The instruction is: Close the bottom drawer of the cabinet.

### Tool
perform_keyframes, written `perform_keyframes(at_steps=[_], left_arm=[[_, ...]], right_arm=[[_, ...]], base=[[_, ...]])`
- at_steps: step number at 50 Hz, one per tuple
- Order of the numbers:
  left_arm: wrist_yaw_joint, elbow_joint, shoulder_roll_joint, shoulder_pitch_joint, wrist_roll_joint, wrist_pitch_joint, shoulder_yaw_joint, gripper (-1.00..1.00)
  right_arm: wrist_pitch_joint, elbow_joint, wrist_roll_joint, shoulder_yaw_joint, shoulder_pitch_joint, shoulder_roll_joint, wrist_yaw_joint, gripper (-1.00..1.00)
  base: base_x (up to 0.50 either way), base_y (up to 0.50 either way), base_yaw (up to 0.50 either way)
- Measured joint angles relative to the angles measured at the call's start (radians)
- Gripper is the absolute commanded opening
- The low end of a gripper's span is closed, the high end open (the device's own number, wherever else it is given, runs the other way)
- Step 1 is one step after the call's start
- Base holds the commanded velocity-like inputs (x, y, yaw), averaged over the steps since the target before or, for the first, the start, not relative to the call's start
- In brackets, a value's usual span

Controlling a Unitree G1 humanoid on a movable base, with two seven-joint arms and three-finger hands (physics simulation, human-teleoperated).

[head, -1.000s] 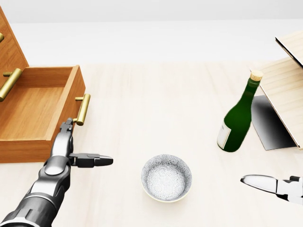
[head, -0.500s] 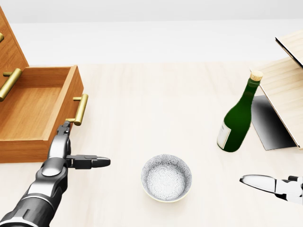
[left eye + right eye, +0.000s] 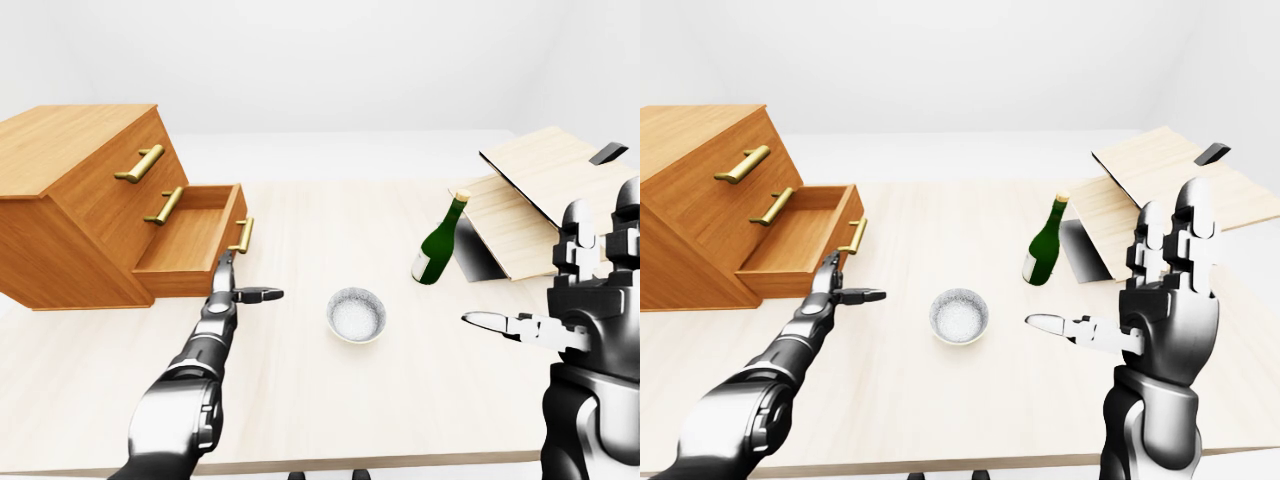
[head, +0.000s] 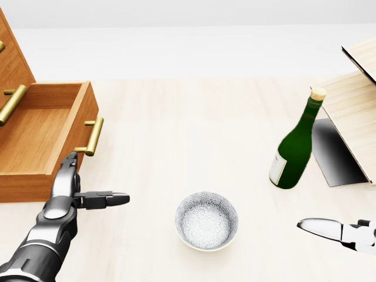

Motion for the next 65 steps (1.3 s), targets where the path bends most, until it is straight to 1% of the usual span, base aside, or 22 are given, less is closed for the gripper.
perform_keyframes(at_steps=[13,25,37,42,51,58,65], left_arm=[[0.014,0.019,0.042,-0.003,-0.048,0.0,0.038,1.0],[0.062,0.039,0.11,-0.009,-0.122,0.0,0.086,1.0],[0.106,0.055,0.161,-0.017,-0.145,0.002,0.117,1.0],[0.123,0.059,0.188,-0.018,-0.131,0.008,0.123,1.0],[0.146,0.059,0.228,0.005,-0.069,0.009,0.129,1.0],[0.145,0.045,0.232,0.018,-0.012,0.021,0.118,1.0],[0.146,0.04,0.231,0.024,0.026,0.023,0.122,1.0]], right_arm=[[0.0,0.0,0.001,0.0,-0.002,-0.001,0.0,1.0],[0.0,-0.006,0.001,0.002,-0.003,-0.001,0.0,1.0],[0.0,-0.01,0.002,0.0,-0.004,-0.001,0.001,1.0],[0.0,-0.01,0.001,0.003,-0.004,-0.001,0.0,1.0],[0.0,-0.014,-0.002,0.007,-0.002,0.001,0.0,1.0],[0.0,-0.017,-0.002,0.008,0.0,0.002,0.001,1.0],[0.0,-0.018,-0.004,0.012,0.001,0.003,0.0,1.0]], base=[[0.0,0.0,0.0],[0.0,0.0,0.0],[0.0,0.0,0.0],[0.0,0.0,0.0],[0.0,0.0,0.0],[0.0,0.0,0.0],[0.0,0.0,0.0]])
